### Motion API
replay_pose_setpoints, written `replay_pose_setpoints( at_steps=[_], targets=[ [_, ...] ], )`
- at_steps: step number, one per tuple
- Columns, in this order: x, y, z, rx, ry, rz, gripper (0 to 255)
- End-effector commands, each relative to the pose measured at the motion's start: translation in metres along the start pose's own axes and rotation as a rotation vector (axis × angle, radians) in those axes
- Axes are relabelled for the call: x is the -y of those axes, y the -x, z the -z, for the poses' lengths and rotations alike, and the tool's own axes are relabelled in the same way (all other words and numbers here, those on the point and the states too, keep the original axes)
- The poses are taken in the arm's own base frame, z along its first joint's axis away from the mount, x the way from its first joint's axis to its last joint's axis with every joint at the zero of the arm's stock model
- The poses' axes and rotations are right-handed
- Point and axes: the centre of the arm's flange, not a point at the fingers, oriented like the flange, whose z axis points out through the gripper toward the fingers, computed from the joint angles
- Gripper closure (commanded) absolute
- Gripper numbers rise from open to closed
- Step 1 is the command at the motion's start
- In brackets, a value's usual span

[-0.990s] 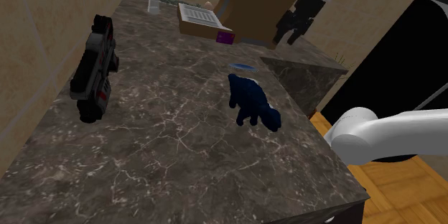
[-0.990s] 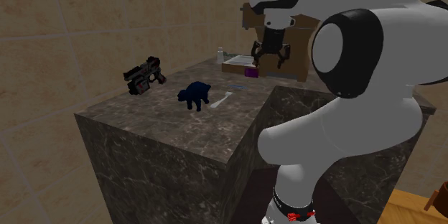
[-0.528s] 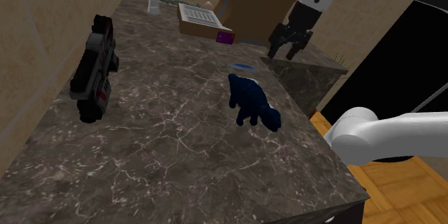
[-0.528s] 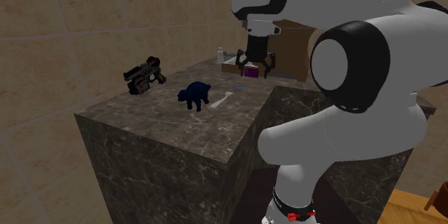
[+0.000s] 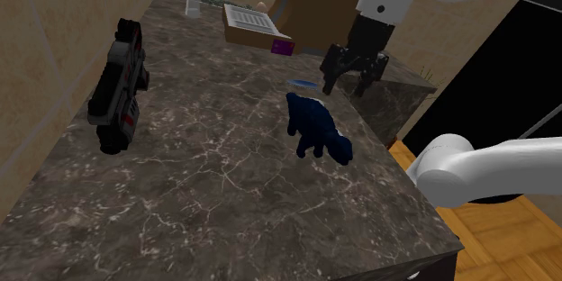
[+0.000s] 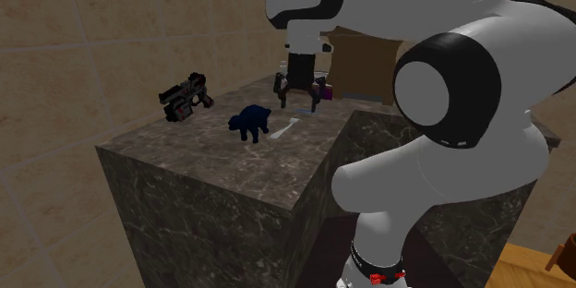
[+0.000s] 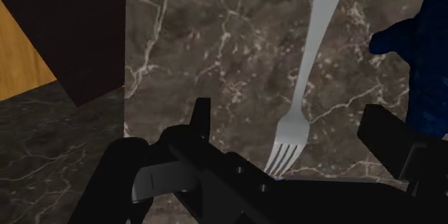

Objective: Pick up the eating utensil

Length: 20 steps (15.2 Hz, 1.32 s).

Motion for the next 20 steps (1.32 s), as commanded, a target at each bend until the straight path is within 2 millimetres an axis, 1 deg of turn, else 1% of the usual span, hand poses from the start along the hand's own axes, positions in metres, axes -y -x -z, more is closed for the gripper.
replay_pose_setpoints(
  at_steps=[1, 2, 9, 11, 12, 16, 20],
  targets=[
    [0.024, 0.011, -0.011, 0.033, 0.007, -0.043, 0],
    [0.030, 0.015, -0.014, 0.042, 0.009, -0.055, 0],
    [0.029, 0.011, -0.050, 0.042, 0.009, -0.055, 0],
    [0.029, 0.011, -0.053, 0.042, 0.009, -0.055, 0],
    [0.029, 0.010, -0.055, 0.042, 0.008, -0.055, 255],
    [0.027, 0.007, -0.051, 0.042, 0.008, -0.055, 255],
    [0.028, 0.010, -0.053, 0.042, 0.008, -0.055, 255]
  ],
)
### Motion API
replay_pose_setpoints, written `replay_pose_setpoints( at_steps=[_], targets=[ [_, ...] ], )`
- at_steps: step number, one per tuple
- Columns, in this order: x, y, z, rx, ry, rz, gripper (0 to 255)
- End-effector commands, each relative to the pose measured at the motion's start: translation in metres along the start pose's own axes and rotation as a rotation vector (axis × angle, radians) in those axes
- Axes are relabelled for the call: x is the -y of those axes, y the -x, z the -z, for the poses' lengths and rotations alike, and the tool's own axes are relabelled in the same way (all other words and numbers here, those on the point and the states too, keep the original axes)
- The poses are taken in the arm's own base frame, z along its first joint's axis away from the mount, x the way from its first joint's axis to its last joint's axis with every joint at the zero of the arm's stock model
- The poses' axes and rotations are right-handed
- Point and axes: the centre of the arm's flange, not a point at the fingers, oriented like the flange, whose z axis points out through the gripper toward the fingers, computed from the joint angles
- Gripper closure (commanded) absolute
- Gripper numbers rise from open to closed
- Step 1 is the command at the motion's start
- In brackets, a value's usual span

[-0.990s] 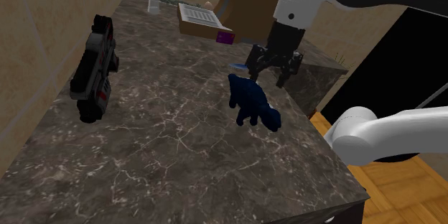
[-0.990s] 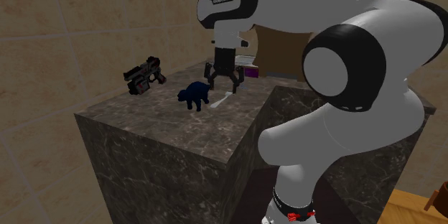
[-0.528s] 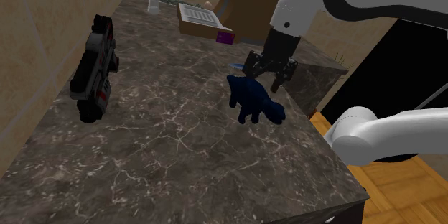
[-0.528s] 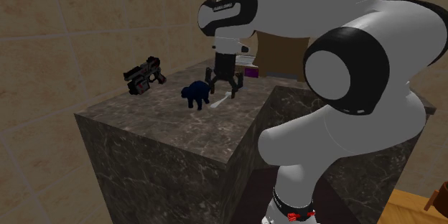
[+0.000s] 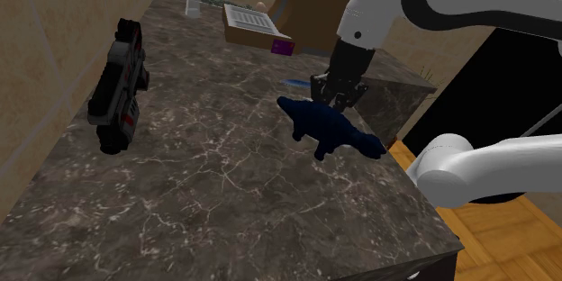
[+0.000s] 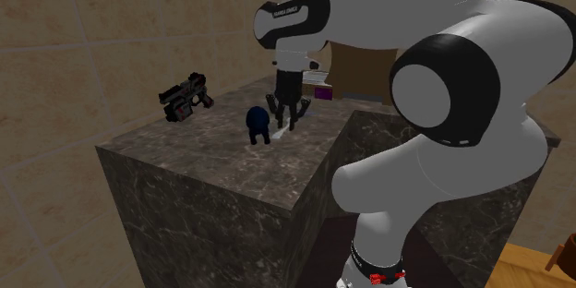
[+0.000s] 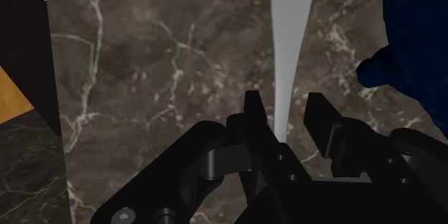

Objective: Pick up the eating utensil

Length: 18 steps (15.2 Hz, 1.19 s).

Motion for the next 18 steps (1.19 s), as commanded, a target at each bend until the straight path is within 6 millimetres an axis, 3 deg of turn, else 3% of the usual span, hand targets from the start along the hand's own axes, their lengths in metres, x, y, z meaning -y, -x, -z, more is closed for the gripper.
replay_pose_setpoints(
  at_steps=[1, 16, 18],
  targets=[
    [0.000, 0.002, -0.005, 0.013, 0.015, -0.001, 255],
    [0.002, 0.012, 0.073, 0.013, 0.015, -0.001, 255],
    [0.002, 0.012, 0.074, 0.013, 0.015, -0.001, 255]
  ],
)
